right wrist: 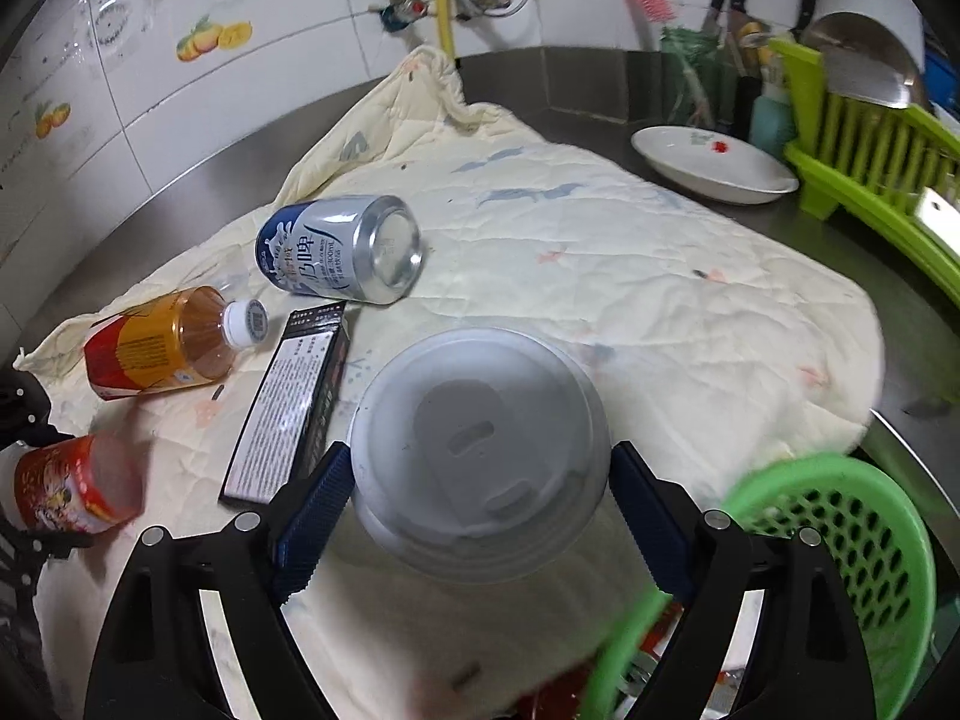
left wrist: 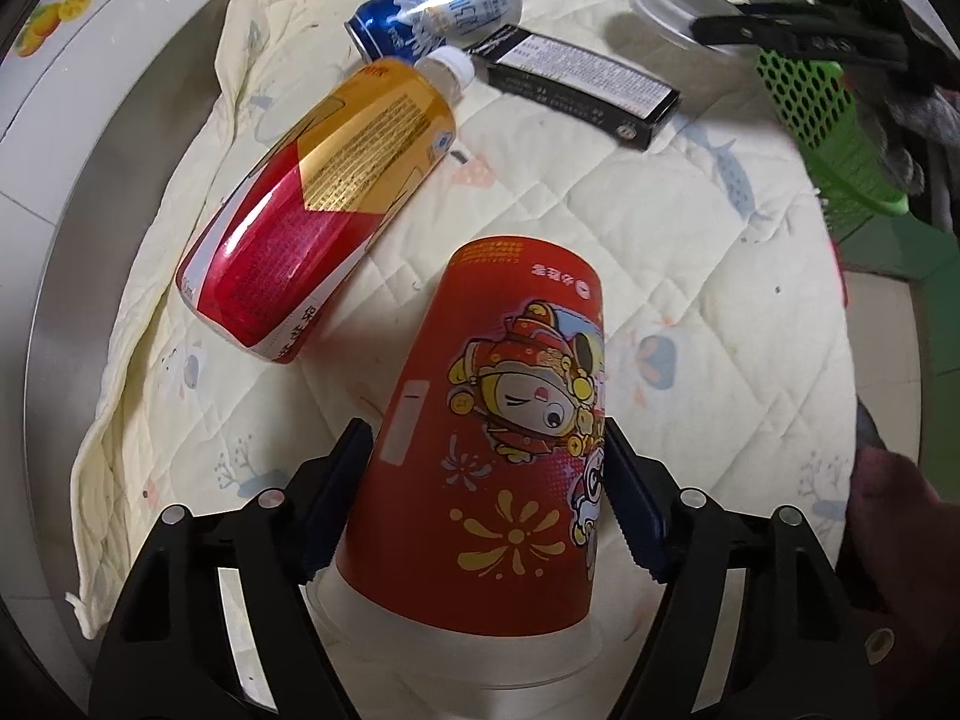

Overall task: Collect trash
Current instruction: 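Grasp the red cartoon-printed cup with left gripper while right gripper grasps the white lid, then drop the white lid in the basket with right gripper while left drops the red cup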

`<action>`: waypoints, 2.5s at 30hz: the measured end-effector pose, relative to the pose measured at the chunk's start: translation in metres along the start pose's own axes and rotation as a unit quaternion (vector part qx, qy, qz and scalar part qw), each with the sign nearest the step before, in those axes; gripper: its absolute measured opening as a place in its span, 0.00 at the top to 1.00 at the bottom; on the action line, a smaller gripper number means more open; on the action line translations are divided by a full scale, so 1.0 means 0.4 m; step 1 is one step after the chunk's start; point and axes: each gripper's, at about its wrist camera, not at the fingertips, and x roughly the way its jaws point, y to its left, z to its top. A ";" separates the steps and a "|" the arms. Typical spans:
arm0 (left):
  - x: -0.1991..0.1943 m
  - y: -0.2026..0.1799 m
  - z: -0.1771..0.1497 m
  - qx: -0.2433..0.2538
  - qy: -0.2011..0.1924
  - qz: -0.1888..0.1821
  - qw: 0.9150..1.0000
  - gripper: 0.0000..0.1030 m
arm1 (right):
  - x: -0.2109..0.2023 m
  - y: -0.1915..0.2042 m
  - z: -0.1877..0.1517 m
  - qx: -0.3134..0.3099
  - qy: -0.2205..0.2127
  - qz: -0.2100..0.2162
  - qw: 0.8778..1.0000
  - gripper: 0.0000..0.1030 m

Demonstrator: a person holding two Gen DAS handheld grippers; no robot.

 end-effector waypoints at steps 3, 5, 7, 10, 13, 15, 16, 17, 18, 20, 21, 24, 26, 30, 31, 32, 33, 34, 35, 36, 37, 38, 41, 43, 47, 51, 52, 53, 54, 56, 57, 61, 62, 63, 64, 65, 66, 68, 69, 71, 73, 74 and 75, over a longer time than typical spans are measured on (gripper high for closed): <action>-0.024 -0.008 -0.008 -0.012 -0.019 -0.008 1.000 0.30 | -0.055 -0.028 -0.027 0.011 -0.008 -0.011 1.000 0.19; -0.039 -0.007 -0.009 -0.020 -0.031 -0.020 0.999 0.30 | -0.081 -0.045 -0.044 0.018 -0.011 -0.017 1.000 0.20; -0.048 -0.010 -0.006 -0.029 -0.040 -0.023 0.999 0.30 | -0.109 -0.067 -0.065 0.025 -0.013 -0.030 0.999 0.20; -0.061 -0.015 0.009 -0.036 -0.057 -0.037 0.997 0.30 | -0.150 -0.112 -0.101 0.044 -0.014 -0.048 0.998 0.19; -0.086 -0.040 0.032 -0.032 -0.077 -0.055 0.995 0.30 | -0.177 -0.171 -0.137 0.065 -0.007 -0.073 0.995 0.19; -0.105 -0.068 0.052 -0.025 -0.091 -0.066 0.993 0.30 | -0.191 -0.210 -0.159 0.079 -0.002 -0.089 0.993 0.19; -0.106 -0.072 0.063 -0.023 -0.096 -0.072 0.993 0.30 | -0.199 -0.232 -0.173 0.086 0.002 -0.098 0.991 0.19; -0.109 -0.082 0.076 -0.021 -0.100 -0.078 0.992 0.30 | -0.206 -0.253 -0.186 0.093 0.006 -0.108 0.990 0.19; -0.113 -0.094 0.088 -0.018 -0.104 -0.083 0.991 0.30 | -0.212 -0.274 -0.197 0.100 0.009 -0.116 0.988 0.19; -0.118 -0.126 0.120 -0.013 -0.112 -0.098 0.989 0.30 | -0.219 -0.306 -0.216 0.112 0.013 -0.124 0.986 0.19; -0.120 -0.144 0.137 -0.009 -0.115 -0.105 0.988 0.30 | -0.221 -0.326 -0.227 0.121 0.017 -0.127 0.984 0.19; -0.123 -0.195 0.180 0.000 -0.122 -0.121 0.985 0.30 | -0.225 -0.356 -0.251 0.128 0.017 -0.147 0.981 0.19; -0.122 -0.224 0.209 0.006 -0.125 -0.128 0.984 0.30 | -0.226 -0.377 -0.264 0.140 0.021 -0.147 0.979 0.18; -0.119 -0.292 0.271 0.017 -0.130 -0.151 0.980 0.30 | -0.242 -0.410 -0.283 0.151 0.014 -0.158 0.976 0.18; -0.116 -0.307 0.284 0.020 -0.131 -0.155 0.979 0.30 | -0.244 -0.416 -0.285 0.154 0.012 -0.159 0.975 0.17; -0.113 -0.324 0.300 0.023 -0.131 -0.159 0.978 0.30 | -0.248 -0.421 -0.287 0.157 0.010 -0.159 0.975 0.17; -0.109 -0.336 0.310 0.025 -0.131 -0.163 0.978 0.30 | -0.257 -0.428 -0.291 0.161 0.006 -0.157 0.974 0.16; -0.103 -0.361 0.331 0.029 -0.131 -0.170 0.976 0.30 | -0.265 -0.431 -0.293 0.163 0.003 -0.158 0.974 0.16; -0.099 -0.377 0.342 0.032 -0.131 -0.174 0.975 0.30 | -0.275 -0.434 -0.296 0.165 -0.002 -0.158 0.973 0.16; -0.095 -0.391 0.351 0.034 -0.130 -0.178 0.975 0.30 | -0.282 -0.433 -0.297 0.167 -0.004 -0.157 0.973 0.16; -0.088 -0.415 0.366 0.039 -0.128 -0.183 0.974 0.30 | -0.296 -0.432 -0.301 0.166 -0.009 -0.157 0.974 0.16; -0.080 -0.435 0.379 0.043 -0.126 -0.185 0.974 0.30 | -0.308 -0.432 -0.304 0.165 -0.014 -0.159 0.973 0.16; -0.049 -0.489 0.419 0.048 -0.109 -0.195 0.973 0.30 | -0.351 -0.430 -0.318 0.166 -0.029 -0.157 0.973 0.16; -0.031 -0.525 0.442 0.054 -0.101 -0.197 0.974 0.30 | -0.383 -0.430 -0.330 0.167 -0.039 -0.158 0.972 0.16; 0.011 -0.591 0.486 0.058 -0.078 -0.200 0.975 0.30 | -0.440 -0.433 -0.347 0.167 -0.054 -0.161 0.971 0.16; 0.048 -0.656 0.521 0.068 -0.055 -0.196 0.977 0.30 | -0.493 -0.439 -0.372 0.172 -0.071 -0.163 0.969 0.16; 0.055 -0.673 0.529 0.071 -0.053 -0.192 0.977 0.30 | -0.503 -0.440 -0.377 0.174 -0.075 -0.163 0.968 0.16; 0.060 -0.684 0.534 0.072 -0.052 -0.191 0.978 0.30 | -0.510 -0.441 -0.381 0.176 -0.078 -0.164 0.967 0.16; 0.070 -0.701 0.544 0.072 -0.048 -0.191 0.978 0.30 | -0.514 -0.441 -0.383 0.178 -0.080 -0.163 0.967 0.16; 0.082 -0.727 0.556 0.076 -0.044 -0.194 0.977 0.30 | -0.525 -0.444 -0.394 0.183 -0.082 -0.161 0.966 0.16; 0.087 -0.737 0.562 0.077 -0.045 -0.191 0.978 0.29 | -0.528 -0.445 -0.397 0.185 -0.083 -0.161 0.966 0.16; 0.096 -0.773 0.587 0.080 -0.050 -0.187 0.978 0.27 | -0.535 -0.446 -0.413 0.186 -0.086 -0.160 0.966 0.16; 0.093 -0.774 0.590 0.078 -0.055 -0.192 0.977 0.25 | -0.535 -0.447 -0.417 0.188 -0.087 -0.160 0.965 0.16; 0.090 -0.773 0.592 0.075 -0.059 -0.195 0.976 0.23 | -0.536 -0.450 -0.421 0.190 -0.087 -0.161 0.965 0.16; 0.087 -0.771 0.595 0.072 -0.063 -0.200 0.975 0.22 | -0.536 -0.454 -0.424 0.192 -0.086 -0.160 0.964 0.16; 0.084 -0.769 0.596 0.069 -0.066 -0.210 0.973 0.21 | -0.537 -0.457 -0.428 0.195 -0.085 -0.161 0.964 0.16; 0.080 -0.768 0.595 0.066 -0.071 -0.214 0.972 0.21 | -0.537 -0.459 -0.430 0.196 -0.085 -0.162 0.963 0.16; 0.075 -0.762 0.590 0.063 -0.076 -0.213 0.972 0.21 | -0.543 -0.462 -0.434 0.198 -0.087 -0.163 0.963 0.16; 0.071 -0.755 0.586 0.061 -0.079 -0.215 0.971 0.21 | -0.546 -0.463 -0.436 0.201 -0.088 -0.164 0.962 0.16; 0.055 -0.735 0.571 0.053 -0.091 -0.216 0.971 0.21 | -0.551 -0.460 -0.435 0.202 -0.090 -0.161 0.962 0.16; 0.041 -0.713 0.557 0.045 -0.102 -0.215 0.970 0.21 | -0.553 -0.451 -0.431 0.197 -0.091 -0.162 0.963 0.16; 0.034 -0.700 0.548 0.042 -0.107 -0.214 0.970 0.21 | -0.552 -0.446 -0.428 0.194 -0.090 -0.162 0.963 0.16; 0.026 -0.686 0.539 0.038 -0.111 -0.209 0.971 0.21 | -0.552 -0.442 -0.425 0.191 -0.090 -0.162 0.964 0.16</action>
